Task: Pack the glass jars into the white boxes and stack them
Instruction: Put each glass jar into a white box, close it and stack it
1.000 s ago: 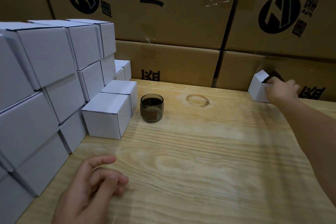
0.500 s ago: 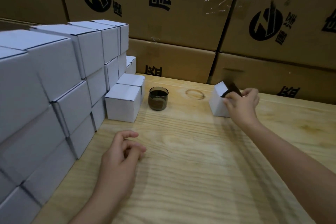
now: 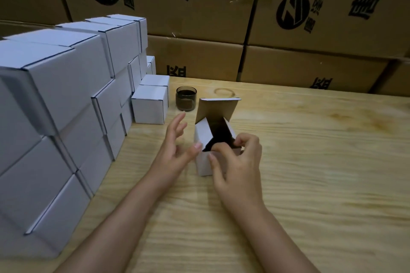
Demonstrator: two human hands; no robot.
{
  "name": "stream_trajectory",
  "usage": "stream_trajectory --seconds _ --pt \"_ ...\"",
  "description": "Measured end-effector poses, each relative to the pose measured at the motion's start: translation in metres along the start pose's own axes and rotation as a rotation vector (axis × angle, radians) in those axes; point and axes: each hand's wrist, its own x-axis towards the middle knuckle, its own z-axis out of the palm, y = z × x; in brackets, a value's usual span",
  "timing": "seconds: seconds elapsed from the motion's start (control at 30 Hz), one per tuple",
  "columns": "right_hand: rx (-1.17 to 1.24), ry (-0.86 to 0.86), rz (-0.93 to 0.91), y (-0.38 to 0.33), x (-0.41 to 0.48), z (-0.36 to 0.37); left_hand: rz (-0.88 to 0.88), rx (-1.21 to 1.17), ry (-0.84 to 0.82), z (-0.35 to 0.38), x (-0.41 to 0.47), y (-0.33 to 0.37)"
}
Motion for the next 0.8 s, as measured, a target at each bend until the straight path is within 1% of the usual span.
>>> stream_trajectory --seconds 0.1,0.2,0.3,0.4,0.5,0.57,0.63,0.7,0.8 --pt "0.0 0.012 -0.098 -0.007 -0.005 0.003 0.008 -0.029 -0.027 0.001 0.001 -0.003" --pt "0.089 0.067 -0.085 -0.004 0.0 0.004 0.009 -0.033 0.003 0.001 0.002 -0.005" --pt "0.207 0.123 -0.004 0.002 0.005 0.005 -0.01 -0.041 0.008 0.001 0.002 -0.005" --pt "0.364 0.124 0.179 0.007 0.007 0.007 -0.017 -0.061 0.011 0.001 0.002 -0.003" --pt "0.465 0.145 0.309 0.014 0.01 0.007 0.0 -0.077 0.013 0.002 0.002 -0.003" --pt "0.527 0.135 0.39 0.018 0.012 0.007 0.013 -0.098 0.02 0.003 0.002 -0.003" --pt "0.592 0.09 0.456 0.021 0.013 0.007 0.028 -0.123 0.046 0.005 0.001 -0.001" --pt "0.639 0.058 0.472 0.022 0.012 0.009 0.049 -0.141 0.089 0.008 0.001 0.001" --pt "0.59 0.063 0.401 0.022 0.011 0.012 0.034 -0.164 0.136 0.013 -0.001 0.003"
